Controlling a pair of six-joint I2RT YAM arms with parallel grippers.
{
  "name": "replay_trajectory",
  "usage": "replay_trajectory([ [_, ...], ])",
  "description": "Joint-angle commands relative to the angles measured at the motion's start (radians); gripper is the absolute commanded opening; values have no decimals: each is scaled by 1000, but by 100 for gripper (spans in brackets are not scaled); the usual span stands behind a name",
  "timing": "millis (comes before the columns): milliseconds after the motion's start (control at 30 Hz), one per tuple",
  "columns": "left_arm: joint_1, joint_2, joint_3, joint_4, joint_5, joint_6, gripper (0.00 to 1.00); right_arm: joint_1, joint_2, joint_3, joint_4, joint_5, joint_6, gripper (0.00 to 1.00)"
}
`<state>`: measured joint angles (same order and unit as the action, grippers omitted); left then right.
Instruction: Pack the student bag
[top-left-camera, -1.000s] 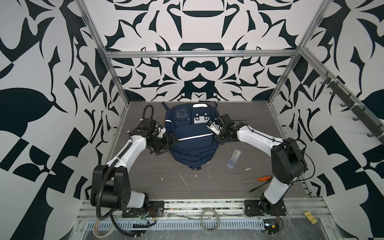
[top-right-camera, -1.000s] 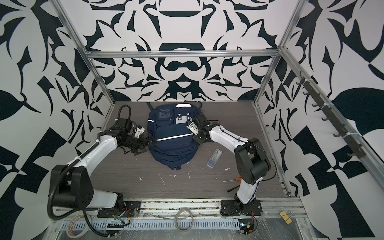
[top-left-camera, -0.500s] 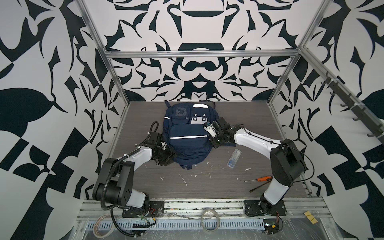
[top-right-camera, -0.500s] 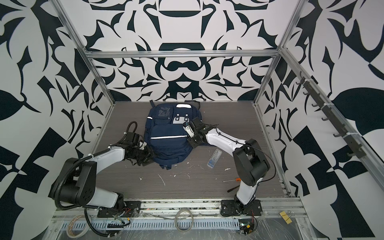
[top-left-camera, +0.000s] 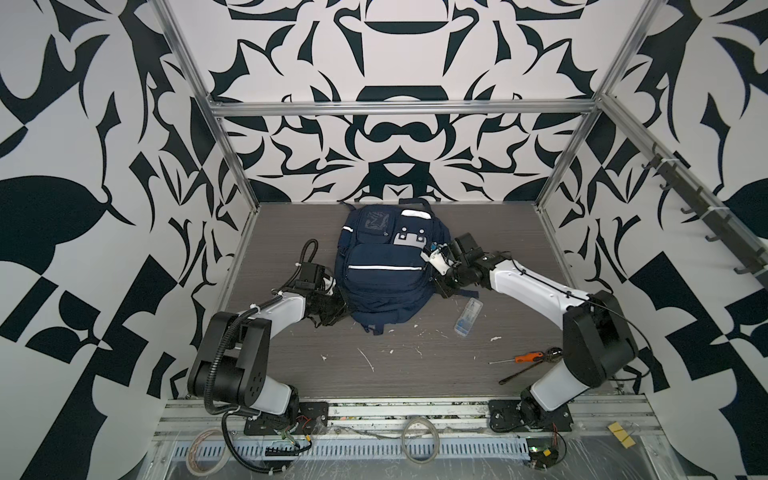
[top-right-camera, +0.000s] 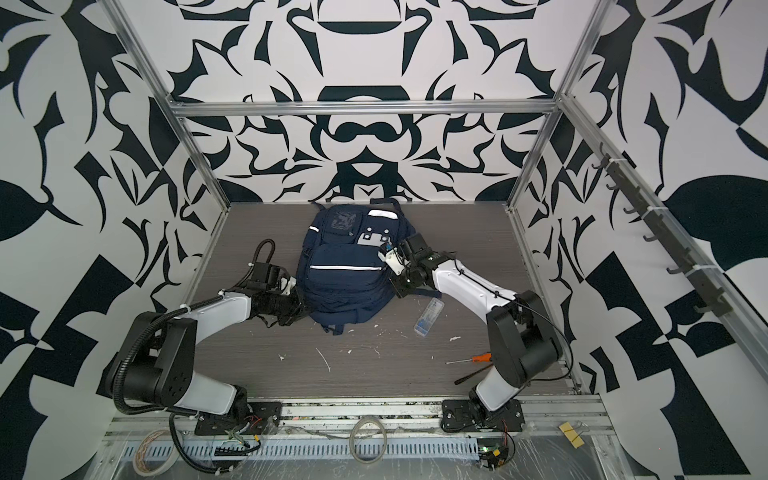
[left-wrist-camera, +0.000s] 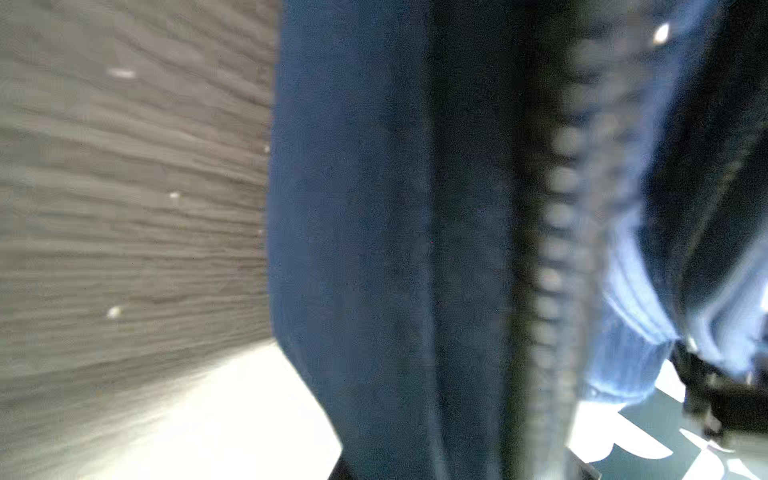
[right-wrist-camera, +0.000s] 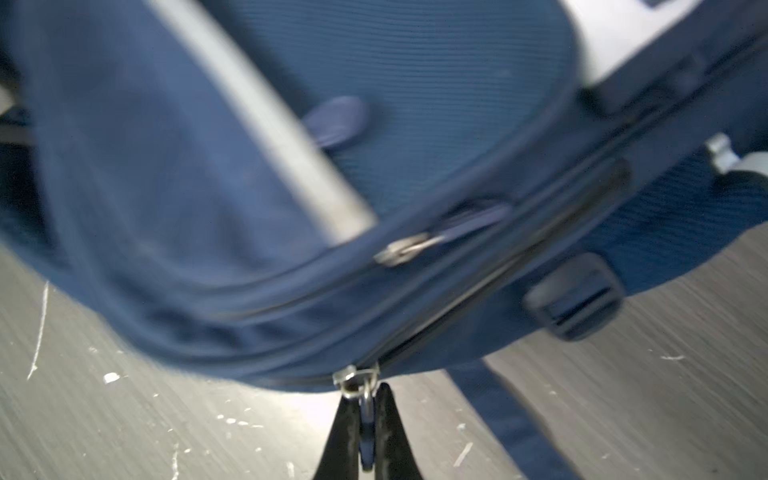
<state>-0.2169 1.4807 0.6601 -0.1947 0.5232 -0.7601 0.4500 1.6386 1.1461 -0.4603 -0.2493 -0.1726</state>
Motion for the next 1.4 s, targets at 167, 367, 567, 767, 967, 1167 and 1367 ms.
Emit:
replay_trajectory([
  [167,60,-51,-44,-72,-47,97,0,-95,121,206,-46,80,-50,0],
  [367,60,-37,-45,-144,-69,173,0,-96,205,339,-85,115,-29,0],
  [567,59,-36,-35,-175,-88,200,0,-96,235,366,-115,151,-1,0],
  [767,60,-42,-22,-193,-101,207,0,-94,171,289,-104,169,-14,15],
  [967,52,-54,54,-252,-111,267,0,-58,5,141,-25,21,-129,52],
  [1167,53,-56,83,-255,-81,271,0,-56,-109,84,-78,-171,-194,97],
  [1367,63,-54,115,-306,-49,321,0,-56,-163,12,-29,-289,-235,99],
])
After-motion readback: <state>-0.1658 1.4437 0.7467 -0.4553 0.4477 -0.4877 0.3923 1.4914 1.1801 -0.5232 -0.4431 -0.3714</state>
